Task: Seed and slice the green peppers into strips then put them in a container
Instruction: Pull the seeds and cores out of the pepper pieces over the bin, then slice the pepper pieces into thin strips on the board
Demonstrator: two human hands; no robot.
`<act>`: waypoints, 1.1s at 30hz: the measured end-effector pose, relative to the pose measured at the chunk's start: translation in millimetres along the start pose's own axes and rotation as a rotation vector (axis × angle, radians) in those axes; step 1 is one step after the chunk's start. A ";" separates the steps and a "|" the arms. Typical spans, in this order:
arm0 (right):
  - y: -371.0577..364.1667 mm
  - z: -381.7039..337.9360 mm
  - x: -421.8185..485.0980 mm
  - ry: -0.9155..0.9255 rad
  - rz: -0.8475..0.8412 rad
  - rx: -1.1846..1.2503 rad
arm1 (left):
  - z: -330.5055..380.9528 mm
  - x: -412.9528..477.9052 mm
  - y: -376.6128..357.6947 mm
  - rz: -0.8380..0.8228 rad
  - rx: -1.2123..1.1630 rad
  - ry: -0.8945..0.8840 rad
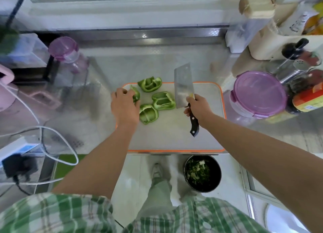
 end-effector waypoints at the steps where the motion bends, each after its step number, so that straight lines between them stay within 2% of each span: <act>1: -3.6 0.4 0.7 -0.007 -0.008 0.007 | -5.1 -1.7 -4.3 -0.049 0.009 0.024; 6: -8.8 4.0 2.9 -0.044 0.004 0.009 | -10.2 -1.7 -9.5 -0.174 -0.090 0.084; 10: -7.9 5.8 7.2 -0.051 0.022 0.014 | -10.3 -3.8 -3.6 -0.162 -0.046 0.125; 12: -8.2 5.9 7.7 -0.045 0.017 0.019 | -11.9 -6.0 -4.6 -0.138 0.007 0.089; 14: -8.7 5.6 6.6 -0.035 0.024 0.009 | -12.9 -6.9 -6.5 -0.023 0.067 -0.045; 16: -8.2 4.7 4.2 -0.029 0.036 -0.001 | -12.1 -5.7 -10.8 0.042 0.129 -0.302; 18: -6.5 5.3 1.5 -0.028 0.035 -0.008 | -10.1 -5.7 -19.3 -0.044 0.253 -0.507; 19: -5.3 5.4 -0.1 -0.027 0.035 -0.010 | -7.8 -6.0 -22.4 -0.089 0.318 -0.538; 23: 5.2 9.6 -4.0 -0.020 0.045 -0.027 | 4.3 -3.7 -14.1 -0.142 0.473 -0.486; 25: 12.1 11.1 -5.9 -0.017 0.053 -0.036 | 8.0 -1.9 -6.4 -0.117 0.417 -0.506; 28: 21.0 10.9 -8.9 0.002 0.068 -0.041 | 16.4 -1.4 8.4 -0.040 0.154 -0.398; 31: 28.9 10.6 -13.2 0.021 0.075 -0.052 | 33.2 -3.5 16.9 -0.024 -0.208 -0.083; 33: 34.4 12.0 -17.2 0.039 0.081 -0.071 | 49.3 -4.6 14.6 0.003 -0.391 0.040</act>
Point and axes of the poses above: each hand's wrist, its own x-axis towards the middle knuckle, its own y-axis out of the back of the hand, z = x × y, the point moved 1 cm from there along x, towards the middle knuckle, and after that the axes turned 10 degrees about -y, right-handed, at the moved point
